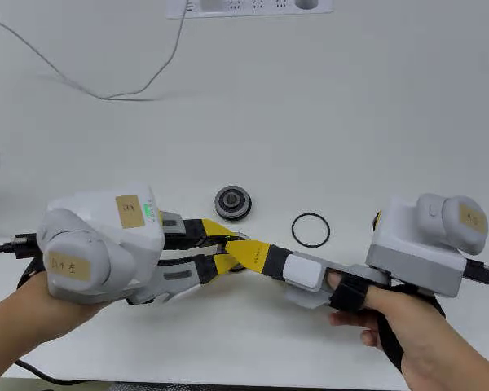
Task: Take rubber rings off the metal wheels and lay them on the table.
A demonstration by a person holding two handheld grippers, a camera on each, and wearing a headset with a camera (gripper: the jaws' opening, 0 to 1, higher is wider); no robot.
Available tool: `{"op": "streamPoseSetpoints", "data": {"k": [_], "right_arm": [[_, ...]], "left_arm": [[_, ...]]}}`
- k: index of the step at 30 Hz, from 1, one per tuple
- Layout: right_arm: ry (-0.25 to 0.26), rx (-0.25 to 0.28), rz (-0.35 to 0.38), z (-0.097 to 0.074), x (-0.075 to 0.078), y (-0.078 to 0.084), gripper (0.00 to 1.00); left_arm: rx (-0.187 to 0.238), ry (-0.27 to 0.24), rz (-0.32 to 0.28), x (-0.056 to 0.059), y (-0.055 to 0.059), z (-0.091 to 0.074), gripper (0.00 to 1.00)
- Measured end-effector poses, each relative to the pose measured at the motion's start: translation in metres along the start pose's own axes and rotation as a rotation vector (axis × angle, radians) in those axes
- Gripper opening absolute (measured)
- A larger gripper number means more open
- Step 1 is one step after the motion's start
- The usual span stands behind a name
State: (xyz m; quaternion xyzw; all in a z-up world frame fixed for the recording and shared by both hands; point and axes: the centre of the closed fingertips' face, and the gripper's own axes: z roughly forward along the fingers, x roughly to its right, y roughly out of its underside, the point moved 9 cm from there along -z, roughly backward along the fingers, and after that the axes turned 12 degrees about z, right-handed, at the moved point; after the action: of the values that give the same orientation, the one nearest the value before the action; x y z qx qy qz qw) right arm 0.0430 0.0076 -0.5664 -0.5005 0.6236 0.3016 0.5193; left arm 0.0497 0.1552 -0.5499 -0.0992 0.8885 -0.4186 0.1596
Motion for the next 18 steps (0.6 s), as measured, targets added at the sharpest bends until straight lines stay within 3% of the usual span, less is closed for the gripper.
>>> {"op": "streamPoseSetpoints", "data": {"k": [10,13,18], "right_arm": [[0.01,-0.008,-0.017,-0.002,0.0017,-0.0006,0.36],[-0.002,-0.005,-0.02,-0.0071,0.0035,-0.0022,0.26],[0.012,-0.019,-0.047,-0.0047,0.0015,-0.0016,0.27]], "left_arm": [[0.001,0.001,-0.001,0.0001,0.0001,0.0,0.13],[0.001,0.0,-0.002,-0.0002,0.0004,0.0,0.13],[0.002,-0.001,-0.004,-0.0006,0.0007,0.0005,0.13]]}}
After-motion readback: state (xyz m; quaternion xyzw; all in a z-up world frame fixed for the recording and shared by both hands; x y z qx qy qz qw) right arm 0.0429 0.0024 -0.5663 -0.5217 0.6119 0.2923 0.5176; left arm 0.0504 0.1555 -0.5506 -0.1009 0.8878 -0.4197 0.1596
